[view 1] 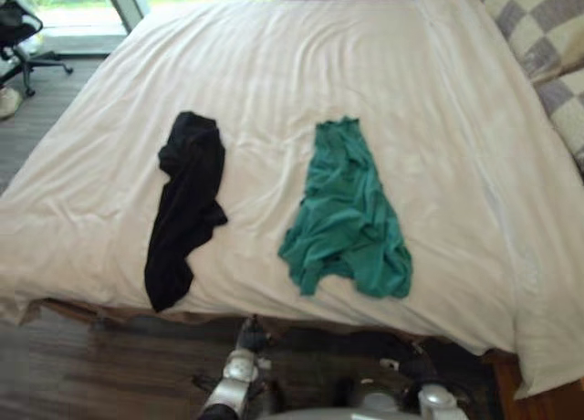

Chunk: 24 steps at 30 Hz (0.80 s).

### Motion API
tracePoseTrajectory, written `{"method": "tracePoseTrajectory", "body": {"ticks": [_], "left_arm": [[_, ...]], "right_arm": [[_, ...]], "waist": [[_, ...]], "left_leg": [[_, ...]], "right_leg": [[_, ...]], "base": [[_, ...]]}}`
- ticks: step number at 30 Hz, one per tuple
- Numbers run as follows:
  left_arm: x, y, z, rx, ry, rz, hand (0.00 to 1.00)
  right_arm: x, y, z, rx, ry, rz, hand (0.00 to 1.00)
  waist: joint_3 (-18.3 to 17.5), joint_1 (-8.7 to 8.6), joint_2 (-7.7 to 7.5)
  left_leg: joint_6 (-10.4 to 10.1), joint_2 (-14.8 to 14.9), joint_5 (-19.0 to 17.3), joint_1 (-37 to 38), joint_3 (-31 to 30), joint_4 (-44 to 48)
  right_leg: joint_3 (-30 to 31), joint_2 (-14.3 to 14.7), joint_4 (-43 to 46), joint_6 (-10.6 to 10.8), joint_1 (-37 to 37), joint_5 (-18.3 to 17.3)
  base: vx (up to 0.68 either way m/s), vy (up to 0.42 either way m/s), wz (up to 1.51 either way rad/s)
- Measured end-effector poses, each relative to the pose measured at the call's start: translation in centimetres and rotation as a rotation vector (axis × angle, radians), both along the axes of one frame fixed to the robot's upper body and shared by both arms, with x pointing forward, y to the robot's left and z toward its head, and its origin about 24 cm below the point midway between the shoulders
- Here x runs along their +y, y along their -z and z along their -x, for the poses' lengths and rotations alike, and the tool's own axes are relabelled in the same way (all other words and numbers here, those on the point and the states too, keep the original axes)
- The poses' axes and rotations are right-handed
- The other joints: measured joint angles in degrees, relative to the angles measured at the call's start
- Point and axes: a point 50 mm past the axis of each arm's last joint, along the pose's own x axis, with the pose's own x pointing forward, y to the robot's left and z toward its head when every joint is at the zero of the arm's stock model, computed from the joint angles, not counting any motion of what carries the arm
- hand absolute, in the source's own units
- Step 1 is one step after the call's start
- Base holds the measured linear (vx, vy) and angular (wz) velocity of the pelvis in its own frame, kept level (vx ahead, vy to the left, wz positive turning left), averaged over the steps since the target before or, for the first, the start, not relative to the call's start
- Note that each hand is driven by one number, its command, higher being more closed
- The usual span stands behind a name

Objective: Tidy the bed and pick cloth on bed and put in laundry

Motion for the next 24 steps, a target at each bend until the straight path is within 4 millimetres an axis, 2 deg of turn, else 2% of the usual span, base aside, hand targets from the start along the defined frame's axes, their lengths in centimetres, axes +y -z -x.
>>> {"method": "tracePoseTrajectory", "body": {"ticks": [1, 2, 3, 4, 6, 8, 9, 10, 11, 12, 13, 14, 15, 16, 17, 18, 19, 20, 21, 22, 23, 24], "left_arm": [[0.0, -0.2, -0.2, -0.014, -0.009, 0.008, 0.0], [0.0, -0.2, -0.2, -0.012, -0.013, 0.008, 0.0], [0.2, -0.1, -0.1, -0.006, -0.023, 0.009, 0.0], [0.3, 0.0, 0.0, -0.002, -0.024, 0.009, 0.0], [0.1, -0.2, -0.4, -0.01, -0.02, 0.014, 0.0], [-0.2, -0.5, -1.0, -0.029, 0.0, 0.013, 0.0], [-0.5, -0.5, -1.1, -0.031, 0.018, 0.013, 0.0], [-1.1, -0.4, -1.0, -0.031, 0.045, 0.017, 0.0], [-1.8, -0.3, -0.7, -0.022, 0.08, 0.022, 0.0], [-1.2, -0.3, -1.0, -0.022, 0.097, -0.001, 0.0], [-0.1, -0.2, -0.9, -0.019, 0.098, -0.037, 0.0], [1.2, -0.2, -0.9, -0.017, 0.081, -0.067, 0.0], [1.9, -0.2, -0.8, -0.017, 0.06, -0.08, 0.0], [2.8, -0.2, -0.6, -0.013, 0.015, -0.099, 0.0], [3.0, -0.3, -0.7, -0.024, -0.003, -0.116, 0.0], [2.9, -0.3, -0.7, -0.028, 0.003, -0.119, 0.0], [2.6, -0.4, -0.8, -0.032, 0.016, -0.117, 0.0], [2.1, -0.5, -1.1, -0.04, 0.029, -0.111, 0.0], [1.9, -0.5, -1.1, -0.04, 0.035, -0.109, 0.0], [1.5, -0.5, -1.1, -0.04, 0.038, -0.103, 0.0], [1.4, -0.5, -1.1, -0.041, 0.034, -0.102, 0.0], [1.1, -0.2, -0.7, -0.029, -0.015, -0.081, 0.0]], "right_arm": [[-0.5, 0.1, 0.3, 0.014, 0.03, 0.009, 0.0], [-0.7, 0.1, 0.4, 0.02, 0.047, 0.013, 0.0], [-0.9, 0.2, 0.5, 0.025, 0.072, 0.011, 0.0], [-0.9, 0.2, 0.6, 0.025, 0.08, 0.01, 0.0], [-1.0, 0.5, 1.3, 0.054, 0.099, 0.006, 0.0], [-1.1, 0.7, 2.0, 0.073, 0.111, 0.004, 0.0], [-1.2, 0.7, 2.3, 0.082, 0.113, 0.008, 0.0], [-1.6, 0.8, 2.8, 0.093, 0.11, 0.021, 0.0], [-2.1, 0.8, 3.3, 0.103, 0.125, 0.032, 0.0], [-1.0, 1.1, 3.1, 0.109, 0.139, -0.001, 0.0], [-0.2, 1.3, 3.3, 0.124, 0.125, -0.007, 0.0], [0.0, 1.3, 2.7, 0.13, 0.084, 0.007, 0.0], [0.0, 1.2, 2.4, 0.138, 0.044, 0.03, 0.0], [0.2, 1.2, 2.1, 0.145, -0.002, 0.048, 0.0], [0.5, 1.1, 1.8, 0.143, -0.06, 0.074, 0.0], [0.5, 1.1, 1.7, 0.138, -0.079, 0.083, 0.0], [0.7, 0.9, 1.3, 0.121, -0.104, 0.091, 0.0], [1.0, 0.6, 0.7, 0.086, -0.123, 0.095, 0.0], [1.2, 0.5, 0.6, 0.076, -0.122, 0.091, 0.0], [1.3, 0.6, 0.7, 0.07, -0.113, 0.086, 0.0], [1.2, 0.6, 0.8, 0.069, -0.103, 0.086, 0.0], [0.4, 0.5, 1.1, 0.067, -0.05, 0.088, 0.0]], "waist": [[0.09, 0.03, 1.09], [0.03, -0.02, 1.57], [-0.07, -0.32, 1.83], [-0.06, -0.32, 1.8], [-0.24, -0.7, 1.39], [-0.69, -0.71, 0.81], [-1.1, -0.73, 1.08], [-2.62, -0.77, 1.78], [-4.19, -1.51, 3.26], [-4.08, -1.84, -0.4], [-5.26, -1.03, -3.18], [-5.8, 1.19, -2.92], [-5.55, 2.11, -2.3], [-5.53, 2.39, -2.38], [-5.33, 2.85, -2.02], [-5.16, 2.76, -1.72], [-5.08, 2.45, -1.56], [-4.99, 1.51, -1.44], [-4.95, 1.15, -1.51], [-4.83, 0.86, -2.08], [-4.46, 0.92, -2.42], [-3.41, 1.02, -1.21]], "left_leg": [[0.42, 3.78, -1.08, -0.89, 2.56, 3.6], [1.7, 6.49, -1.87, -0.84, 3.6, 3.71], [2.91, 10.56, -2.52, -0.1, 3.81, 0.54], [3.04, 11.93, -2.44, 0.55, 3.51, -1.42], [3.18, 16.13, -2.25, 1.95, 0.44, -10.89], [2.97, 16.98, -2.09, 2.08, -5.28, -18.93], [2.5, 16.81, -1.79, 2.26, -7.51, -21.56], [0.51, 16.69, 0.59, 2.44, -8.01, -24.73], [-5.78, 15.08, 2.63, 2.55, -7.58, -26.95], [-5.99, 11.22, 1.51, 1.64, -6.63, -24.83], [-4.63, 7.9, -0.26, 0.84, -4.75, -24.41], [-2.65, 7.55, -1.12, 0.54, -0.83, -24.0], [-1.47, 8.17, -0.62, 1.39, 1.46, -24.78], [-0.06, 7.79, 0.18, 3.27, 2.93, -26.57], [1.37, 7.15, 1.15, 6.06, 4.32, -29.78], [1.98, 6.79, 1.64, 7.11, 4.59, -31.3], [2.92, 5.58, 2.56, 8.15, 4.64, -33.55], [3.99, 3.34, 3.3, 8.46, 4.13, -35.35], [4.31, 2.24, 3.54, 8.49, 3.48, -35.76], [4.93, -0.42, 4.04, 9.26, 2.62, -36.72], [5.15, -1.66, 4.21, 10.34, 2.27, -37.3], [5.41, -2.95, 5.85, 12.36, 1.11, -39.75]], "right_leg": [[0.69, -0.18, 0.67, 0.04, -0.04, 0.03], [1.42, -0.39, 0.98, 0.28, -0.06, 0.17], [2.58, -0.83, 1.48, 1.82, -0.1, 0.54], [2.96, -1.17, 1.63, 2.36, -0.11, 0.59], [3.52, -3.52, 3.29, 5.12, -0.98, 0.71], [4.16, -7.26, 4.61, 8.58, -2.42, 1.14], [4.3, -8.82, 4.24, 10.44, -2.6, 1.92], [4.35, -10.8, 3.06, 13.03, -3.25, 3.15], [4.48, -12.86, 1.6, 13.95, -3.23, 4.43], [5.56, -17.04, 0.9, 13.6, -3.29, 6.08], [5.83, -20.39, -0.84, 11.31, -5.2, 12.72], [3.39, -20.14, -3.6, -1.2, -8.22, 22.56], [-0.64, -19.89, -2.37, -3.72, -9.61, 23.94], [-7.84, -19.17, 1.9, -1.44, -10.09, 20.91], [-11.75, -15.5, 5.43, 2.77, -9.3, 16.09], [-11.48, -12.68, 5.97, 3.59, -8.81, 13.91], [-9.43, -8.49, 6.64, 3.81, -8.64, 9.16], [-2.59, -3.92, 6.38, 5.03, -8.62, 4.11], [-0.32, -2.56, 5.65, 5.12, -8.1, 2.79], [0.8, -1.47, 3.01, 3.1, -5.65, 1.18], [0.55, -2.31, 1.73, 2.89, -3.93, 0.6], [-0.92, -3.13, 1.01, 3.12, -1.77, 0.97]], "base": [[0.04, 0.224, -0.39], [0.09, 0.204, -0.53], [0.1, 0.22, -0.47], [0.12, 0.256, -0.36], [0.13, 0.341, -0.03], [0.19, 0.554, 0.13], [0.23, 0.734, 0.14], [0.23, 0.747, 0.22], [0.21, 0.78, 0.32], [0.18, 0.758, 0.18], [0.11, 0.701, -0.39], [0.09, 0.679, -0.86], [0.12, 0.6, -1.05], [0.13, 0.469, -0.81], [0.16, 0.466, -0.52], [0.1, 0.344, -0.2], [0.04, 0.341, 0.18], [-0.01, 0.239, 0.33], [-0.03, 0.226, 0.58], [-0.01, 0.094, 0.49], [-0.01, 0.093, 0.64], [-0.01, 0.067, 0.46]]}}
